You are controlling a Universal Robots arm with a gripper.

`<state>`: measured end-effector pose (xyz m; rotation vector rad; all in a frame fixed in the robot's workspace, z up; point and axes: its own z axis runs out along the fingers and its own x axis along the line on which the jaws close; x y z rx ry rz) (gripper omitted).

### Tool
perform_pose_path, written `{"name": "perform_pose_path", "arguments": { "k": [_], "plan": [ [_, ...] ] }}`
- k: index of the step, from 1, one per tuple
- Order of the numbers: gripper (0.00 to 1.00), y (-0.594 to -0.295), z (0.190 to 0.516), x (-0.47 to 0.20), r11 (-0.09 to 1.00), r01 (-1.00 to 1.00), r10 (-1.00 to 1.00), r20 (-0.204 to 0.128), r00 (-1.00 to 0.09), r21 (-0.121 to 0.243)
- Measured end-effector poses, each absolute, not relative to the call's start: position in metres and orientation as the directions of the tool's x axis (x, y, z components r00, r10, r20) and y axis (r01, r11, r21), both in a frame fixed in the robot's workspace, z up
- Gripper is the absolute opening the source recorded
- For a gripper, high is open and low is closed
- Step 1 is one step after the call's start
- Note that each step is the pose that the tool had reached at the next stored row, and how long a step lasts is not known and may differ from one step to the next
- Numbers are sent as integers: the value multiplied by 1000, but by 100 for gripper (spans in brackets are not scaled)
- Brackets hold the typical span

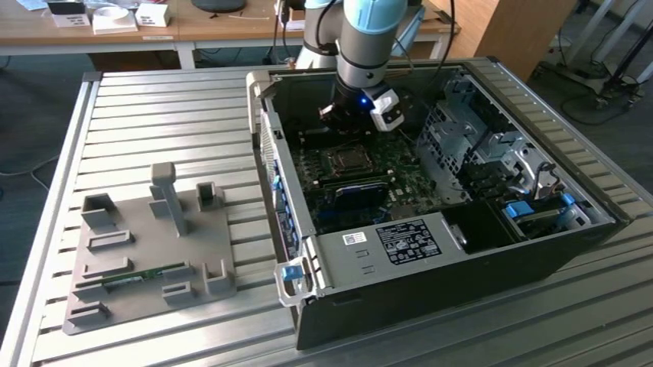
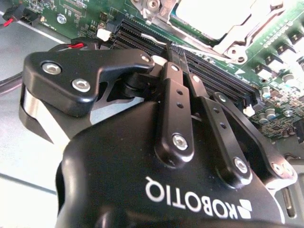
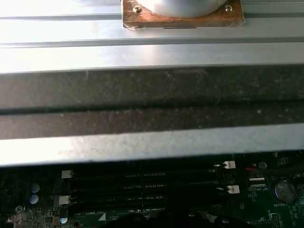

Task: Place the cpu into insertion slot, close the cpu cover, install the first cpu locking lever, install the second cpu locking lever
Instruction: 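Install the first cpu locking lever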

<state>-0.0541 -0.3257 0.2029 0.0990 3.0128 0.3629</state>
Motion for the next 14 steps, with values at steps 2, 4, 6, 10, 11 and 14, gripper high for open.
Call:
{"name": "perform_pose_path", "arguments": {
  "k": [2,4,6,10,11,14],
  "plan": [
    [11,-325,203,-54,969,52,78,-97,-992,240],
    [11,-325,203,-55,969,53,78,-97,-992,240],
    [11,-325,203,-55,969,53,78,-97,-992,240],
    [11,-324,203,-55,969,54,79,-97,-992,240],
    [11,-324,203,-55,969,54,80,-98,-992,240],
    [11,-325,202,-55,970,55,81,-101,-992,237]
  ]
}}
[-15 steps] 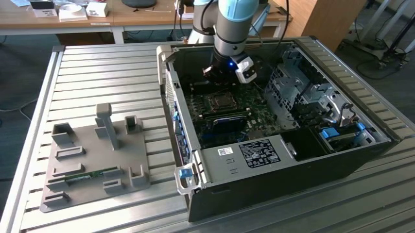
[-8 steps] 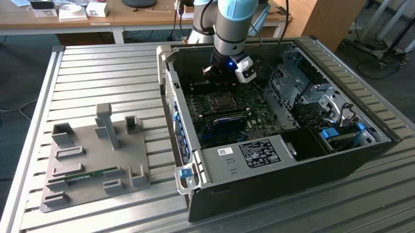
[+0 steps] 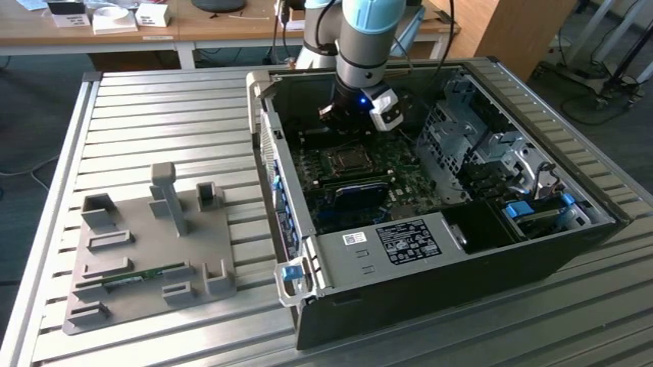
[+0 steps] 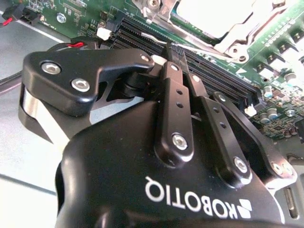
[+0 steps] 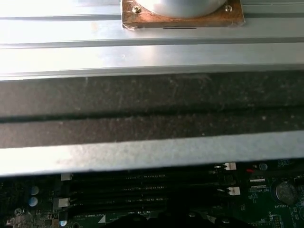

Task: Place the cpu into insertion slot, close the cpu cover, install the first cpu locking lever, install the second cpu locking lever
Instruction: 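Install the first cpu locking lever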

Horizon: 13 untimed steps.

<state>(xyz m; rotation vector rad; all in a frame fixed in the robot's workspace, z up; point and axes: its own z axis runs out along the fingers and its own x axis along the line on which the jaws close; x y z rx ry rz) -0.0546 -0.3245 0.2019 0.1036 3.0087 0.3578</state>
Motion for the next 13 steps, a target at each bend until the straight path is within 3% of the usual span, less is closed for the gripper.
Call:
{"name": "perform_pose_path", "arguments": {
  "k": [13],
  "plan": [
    [11,-326,198,-55,972,55,84,-120,-989,228]
  ]
}}
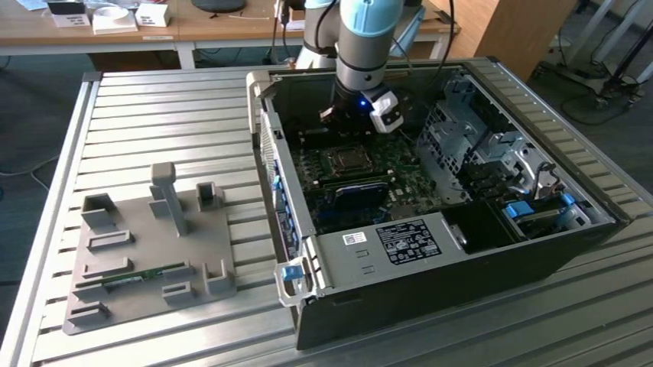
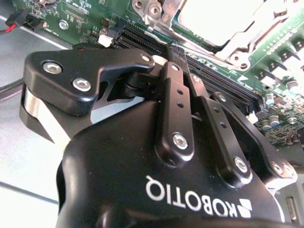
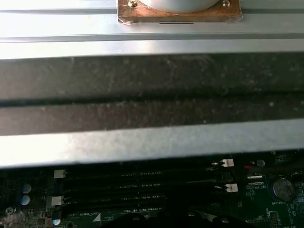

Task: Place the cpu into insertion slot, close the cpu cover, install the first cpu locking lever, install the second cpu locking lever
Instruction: 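Install the first cpu locking lever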

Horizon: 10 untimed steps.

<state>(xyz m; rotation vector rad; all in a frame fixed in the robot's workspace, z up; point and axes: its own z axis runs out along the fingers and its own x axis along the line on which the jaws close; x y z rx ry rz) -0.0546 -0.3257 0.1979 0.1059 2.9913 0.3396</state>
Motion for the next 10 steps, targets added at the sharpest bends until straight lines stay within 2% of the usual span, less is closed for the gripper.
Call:
{"name": "perform_pose_path", "arguments": {
  "k": [10],
  "plan": [
    [11,-326,199,-55,973,55,85,-126,-988,226]
  ]
}}
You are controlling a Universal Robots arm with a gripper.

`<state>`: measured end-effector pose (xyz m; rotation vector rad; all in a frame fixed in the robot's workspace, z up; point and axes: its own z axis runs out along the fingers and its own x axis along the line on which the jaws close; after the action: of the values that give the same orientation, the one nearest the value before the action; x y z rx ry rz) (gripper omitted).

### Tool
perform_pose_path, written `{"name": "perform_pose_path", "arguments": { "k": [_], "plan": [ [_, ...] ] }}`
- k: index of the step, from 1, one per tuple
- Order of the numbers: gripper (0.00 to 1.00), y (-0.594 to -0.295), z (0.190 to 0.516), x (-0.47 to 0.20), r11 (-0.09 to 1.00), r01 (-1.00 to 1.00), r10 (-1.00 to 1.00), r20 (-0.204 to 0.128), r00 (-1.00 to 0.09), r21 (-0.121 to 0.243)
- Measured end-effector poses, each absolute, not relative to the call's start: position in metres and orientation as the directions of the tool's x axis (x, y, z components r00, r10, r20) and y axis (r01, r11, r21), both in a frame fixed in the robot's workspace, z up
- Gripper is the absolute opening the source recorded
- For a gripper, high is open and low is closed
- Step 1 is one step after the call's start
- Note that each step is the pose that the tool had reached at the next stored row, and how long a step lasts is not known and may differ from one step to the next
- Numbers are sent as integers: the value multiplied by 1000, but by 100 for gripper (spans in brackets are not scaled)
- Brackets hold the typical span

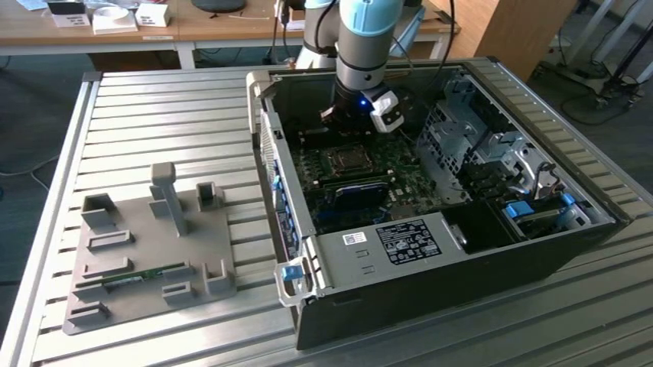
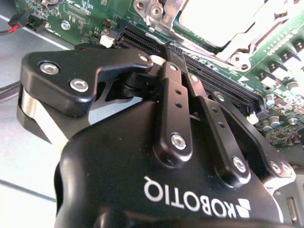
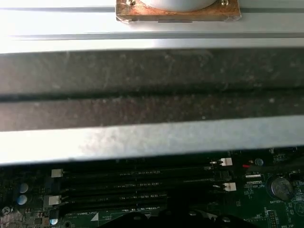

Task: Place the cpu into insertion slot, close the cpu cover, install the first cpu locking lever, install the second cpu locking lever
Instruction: 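Install the first cpu locking lever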

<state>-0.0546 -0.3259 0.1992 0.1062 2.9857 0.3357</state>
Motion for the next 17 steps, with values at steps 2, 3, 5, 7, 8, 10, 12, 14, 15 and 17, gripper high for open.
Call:
{"name": "perform_pose_path", "arguments": {
  "k": [2,3,5,7,8,10,12,14,15,17],
  "plan": [
    [11,-326,202,-55,973,55,85,-126,-988,226],
    [11,-326,204,-55,973,55,85,-126,-988,225],
    [11,-326,207,-55,973,55,85,-126,-988,225],
    [11,-326,208,-55,973,55,85,-126,-988,226],
    [11,-326,208,-55,973,55,85,-127,-988,226],
    [11,-326,207,-57,973,55,86,-129,-988,226],
    [11,-326,207,-59,972,60,91,-130,-987,226],
    [11,-326,207,-60,972,67,98,-131,-987,226],
    [11,-326,207,-61,972,71,102,-131,-986,226],
    [11,-326,207,-61,970,93,125,-131,-983,226]
  ]
}}
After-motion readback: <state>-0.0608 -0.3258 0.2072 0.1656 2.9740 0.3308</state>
